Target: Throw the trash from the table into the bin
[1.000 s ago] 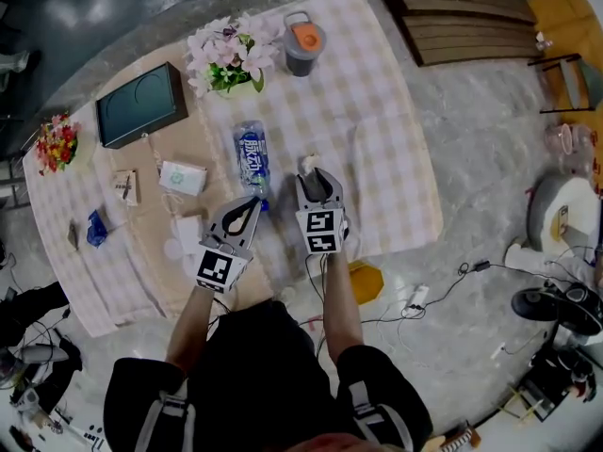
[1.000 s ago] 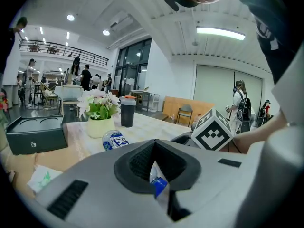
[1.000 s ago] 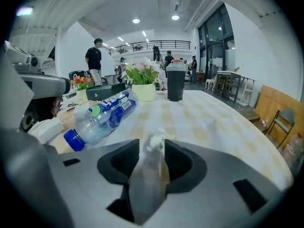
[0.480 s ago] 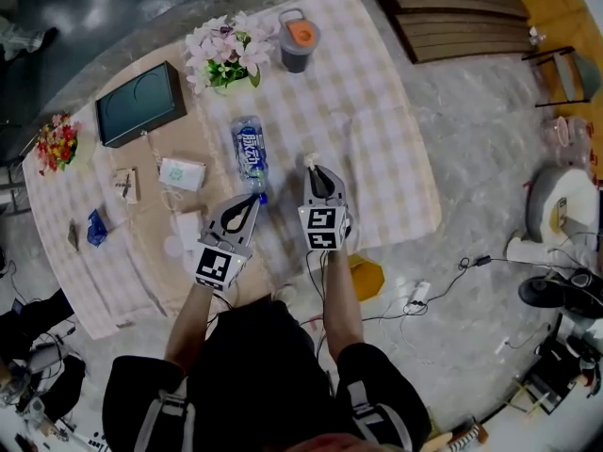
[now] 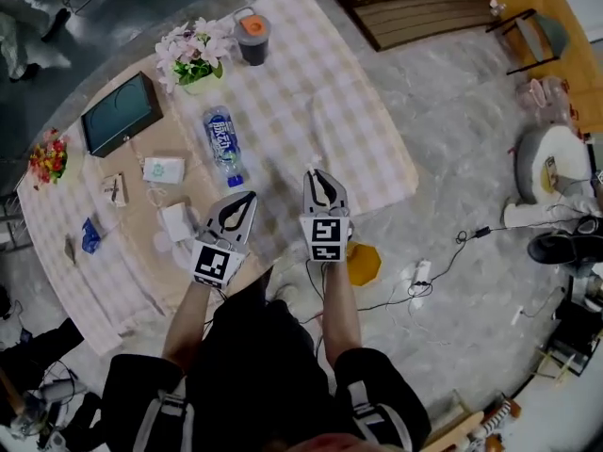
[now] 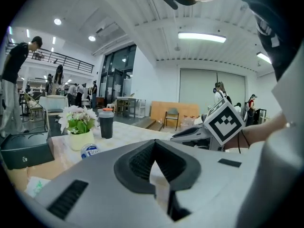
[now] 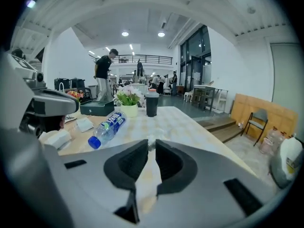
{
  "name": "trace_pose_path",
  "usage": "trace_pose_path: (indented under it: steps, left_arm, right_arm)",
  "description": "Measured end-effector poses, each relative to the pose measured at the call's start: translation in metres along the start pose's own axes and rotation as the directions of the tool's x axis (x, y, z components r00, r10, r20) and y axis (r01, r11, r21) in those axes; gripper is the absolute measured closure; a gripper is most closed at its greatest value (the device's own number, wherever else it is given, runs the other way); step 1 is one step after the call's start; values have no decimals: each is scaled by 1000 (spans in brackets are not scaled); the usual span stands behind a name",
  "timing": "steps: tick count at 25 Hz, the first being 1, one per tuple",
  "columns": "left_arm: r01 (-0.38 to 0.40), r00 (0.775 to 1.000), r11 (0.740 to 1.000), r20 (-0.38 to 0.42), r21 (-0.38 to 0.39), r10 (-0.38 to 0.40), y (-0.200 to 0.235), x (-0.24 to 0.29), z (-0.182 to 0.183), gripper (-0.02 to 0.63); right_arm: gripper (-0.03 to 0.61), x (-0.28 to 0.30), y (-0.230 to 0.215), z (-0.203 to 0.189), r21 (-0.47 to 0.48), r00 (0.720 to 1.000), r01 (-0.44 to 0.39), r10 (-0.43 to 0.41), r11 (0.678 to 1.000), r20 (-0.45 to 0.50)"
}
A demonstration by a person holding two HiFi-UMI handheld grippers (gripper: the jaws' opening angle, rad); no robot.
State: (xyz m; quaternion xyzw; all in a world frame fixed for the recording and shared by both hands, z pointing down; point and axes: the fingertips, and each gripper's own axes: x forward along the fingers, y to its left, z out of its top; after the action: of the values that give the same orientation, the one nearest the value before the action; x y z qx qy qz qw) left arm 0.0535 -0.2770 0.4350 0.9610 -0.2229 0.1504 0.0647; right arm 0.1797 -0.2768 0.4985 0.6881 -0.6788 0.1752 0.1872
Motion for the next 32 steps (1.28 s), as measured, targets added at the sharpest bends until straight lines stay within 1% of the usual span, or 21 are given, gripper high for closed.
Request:
trace_pose_path:
  steps: [4, 7, 11, 15, 18, 20, 23, 27, 30, 32]
  left_arm:
    - [77, 997, 996, 11, 40, -78, -38, -2, 8, 611]
    - [150, 988, 986, 14, 71, -152, -72, 1, 10, 611]
    - [230, 972, 970, 19, 81, -232, -122, 2, 12, 611]
    - [309, 950, 946, 20, 94, -313, -171, 1, 11, 611]
    - [394, 917, 911, 10, 123, -398, -213, 1, 6, 611]
    - [450, 892, 885, -5, 124, -453, -242, 2, -1, 611]
    - [512, 858, 849, -27, 132, -513, -282, 5, -13, 611]
    - [583, 810, 789, -67, 192, -582, -330, 12, -26, 611]
    - [624, 780, 764, -73, 163, -622, -361, 15, -42, 611]
    - [650, 759, 743, -93, 159, -644, -379, 16, -59, 611]
  right_arm:
    - [526, -54, -21, -5, 27, 996, 83, -84, 996, 17]
    - [526, -98, -39, -15, 55, 987, 157, -159, 986, 33]
    - [526, -155, -57, -37, 93, 972, 229, -233, 969, 35]
    - [526, -207, -72, -64, 125, 952, 302, -306, 945, 18]
    - [526, -248, -80, -89, 167, 925, 375, -381, 912, 0]
    - [526, -274, -85, -109, 199, 904, 421, -427, 885, -17]
    - [526, -310, -94, -142, 241, 876, 477, -481, 846, -43]
    - [526, -354, -102, -187, 291, 830, 550, -550, 783, -90]
    - [526, -381, -106, -222, 319, 800, 593, -587, 740, -124]
    - [526, -395, -107, -248, 347, 784, 613, -603, 710, -150]
